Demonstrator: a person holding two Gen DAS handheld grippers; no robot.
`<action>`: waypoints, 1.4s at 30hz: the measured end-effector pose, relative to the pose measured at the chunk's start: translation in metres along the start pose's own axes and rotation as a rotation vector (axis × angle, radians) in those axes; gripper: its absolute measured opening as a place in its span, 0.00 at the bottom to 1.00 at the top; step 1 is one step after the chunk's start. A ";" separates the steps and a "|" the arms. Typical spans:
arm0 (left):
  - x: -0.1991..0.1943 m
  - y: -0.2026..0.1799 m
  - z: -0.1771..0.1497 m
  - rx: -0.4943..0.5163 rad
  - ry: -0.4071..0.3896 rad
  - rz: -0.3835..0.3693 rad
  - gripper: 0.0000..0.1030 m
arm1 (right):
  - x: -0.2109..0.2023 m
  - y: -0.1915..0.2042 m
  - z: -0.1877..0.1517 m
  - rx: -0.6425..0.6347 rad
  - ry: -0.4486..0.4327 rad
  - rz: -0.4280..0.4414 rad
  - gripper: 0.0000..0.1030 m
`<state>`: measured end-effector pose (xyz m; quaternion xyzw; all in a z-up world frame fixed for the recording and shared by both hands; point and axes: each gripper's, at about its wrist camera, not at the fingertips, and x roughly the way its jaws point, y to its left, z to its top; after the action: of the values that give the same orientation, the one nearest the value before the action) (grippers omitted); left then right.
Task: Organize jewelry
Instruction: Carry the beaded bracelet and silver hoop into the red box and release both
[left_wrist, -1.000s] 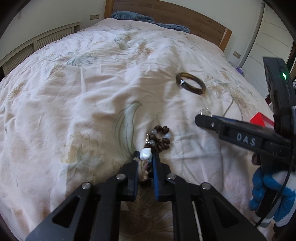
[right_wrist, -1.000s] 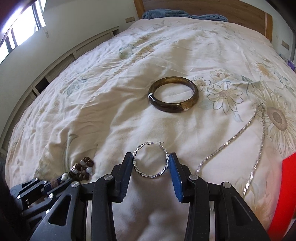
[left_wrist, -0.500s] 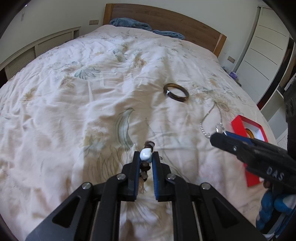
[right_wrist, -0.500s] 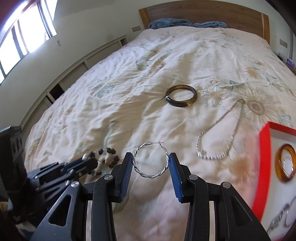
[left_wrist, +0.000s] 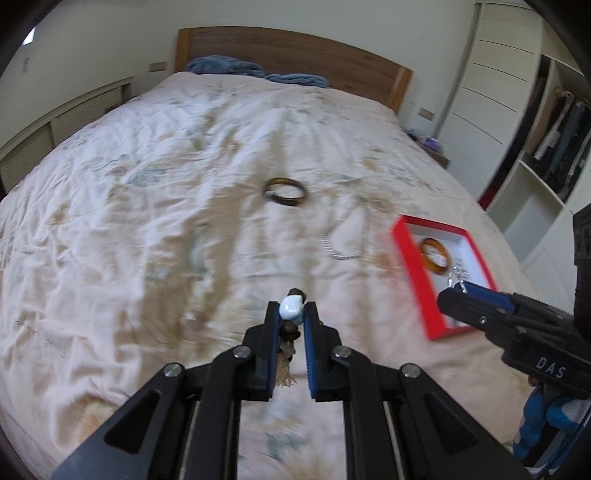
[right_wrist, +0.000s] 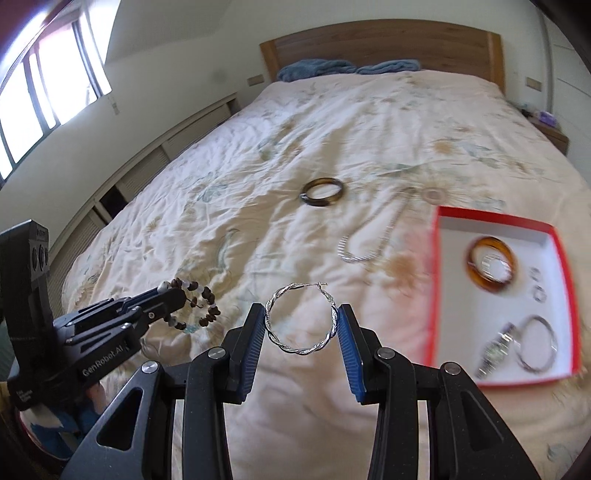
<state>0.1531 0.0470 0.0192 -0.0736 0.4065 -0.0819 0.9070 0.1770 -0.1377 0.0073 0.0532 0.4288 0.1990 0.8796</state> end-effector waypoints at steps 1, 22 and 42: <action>-0.003 -0.008 -0.001 0.010 -0.001 -0.012 0.11 | -0.007 -0.004 -0.003 0.007 -0.006 -0.008 0.39; 0.070 -0.211 0.042 0.203 0.093 -0.237 0.11 | -0.083 -0.168 -0.035 0.164 -0.050 -0.230 0.39; 0.210 -0.227 0.023 0.196 0.287 -0.182 0.11 | 0.034 -0.237 -0.030 0.123 0.177 -0.243 0.39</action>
<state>0.2877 -0.2168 -0.0727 -0.0090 0.5135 -0.2122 0.8314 0.2444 -0.3434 -0.0992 0.0369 0.5193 0.0683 0.8510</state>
